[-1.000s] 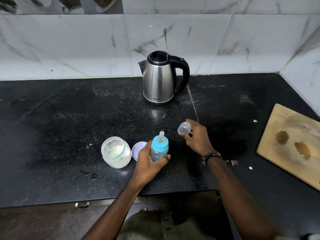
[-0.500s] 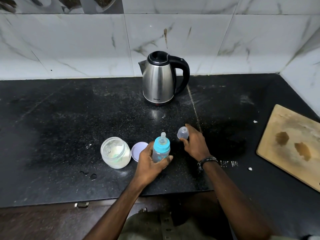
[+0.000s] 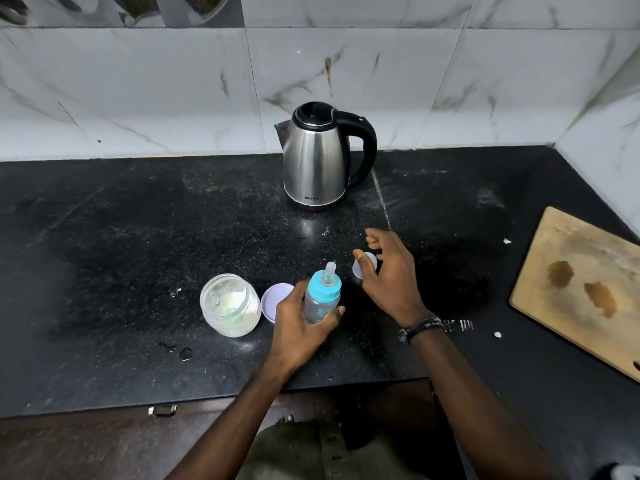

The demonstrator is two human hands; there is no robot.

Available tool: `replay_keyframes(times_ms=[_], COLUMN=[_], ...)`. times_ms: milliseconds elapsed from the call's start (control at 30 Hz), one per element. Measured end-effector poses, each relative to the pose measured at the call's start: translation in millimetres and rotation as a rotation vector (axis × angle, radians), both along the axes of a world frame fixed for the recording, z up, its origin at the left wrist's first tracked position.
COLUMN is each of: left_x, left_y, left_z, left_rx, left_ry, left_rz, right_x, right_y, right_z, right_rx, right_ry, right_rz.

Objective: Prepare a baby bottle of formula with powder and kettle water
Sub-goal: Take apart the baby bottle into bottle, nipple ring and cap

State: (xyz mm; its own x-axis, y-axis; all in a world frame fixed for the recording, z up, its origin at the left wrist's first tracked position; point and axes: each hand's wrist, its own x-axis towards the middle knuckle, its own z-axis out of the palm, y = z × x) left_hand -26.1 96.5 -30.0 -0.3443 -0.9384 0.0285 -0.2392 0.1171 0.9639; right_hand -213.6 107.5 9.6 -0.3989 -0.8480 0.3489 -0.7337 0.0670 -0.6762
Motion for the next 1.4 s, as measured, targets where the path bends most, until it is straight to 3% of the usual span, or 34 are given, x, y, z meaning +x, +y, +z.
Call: replay_keyframes(times_ms=[167,233,433,667,1000,1233,1400], left_x=[-3.5,-4.4,-7.5,-3.4,1.3,11.9,12.7], left_y=[1.5,1.4,8.7,13.3,12.1,3.9,5.6], left_z=[7.7,13.7,31.0,28.9,46.5,60.3,62.7], left_rx=[-0.063,-0.095,-0.207,-0.356,-0.051,0.124,0.047], left_ry=[0.020,0.031,0.022,-0.041,0.167,0.186,0.217], left_rz=[0.104,0.123,0.194,0.247,-0.005,-0.237,-0.101], right_x=[30.5,40.4,61.9,66.0,52.6,50.6,47.2], right_y=[3.3,6.0,6.3,6.3,5.8,9.9,8.5], right_z=[28.5,35.8,41.1,52.3,54.0,67.6,76.5], right_rx=[-0.136,-0.113,0.052,0.106,-0.027,-0.084,0.040], right_ry=[-0.083,-0.070,0.242,0.194,0.105,0.015,0.117], right_rz=[0.086,0.130,0.056,0.045,0.207,0.389,0.446])
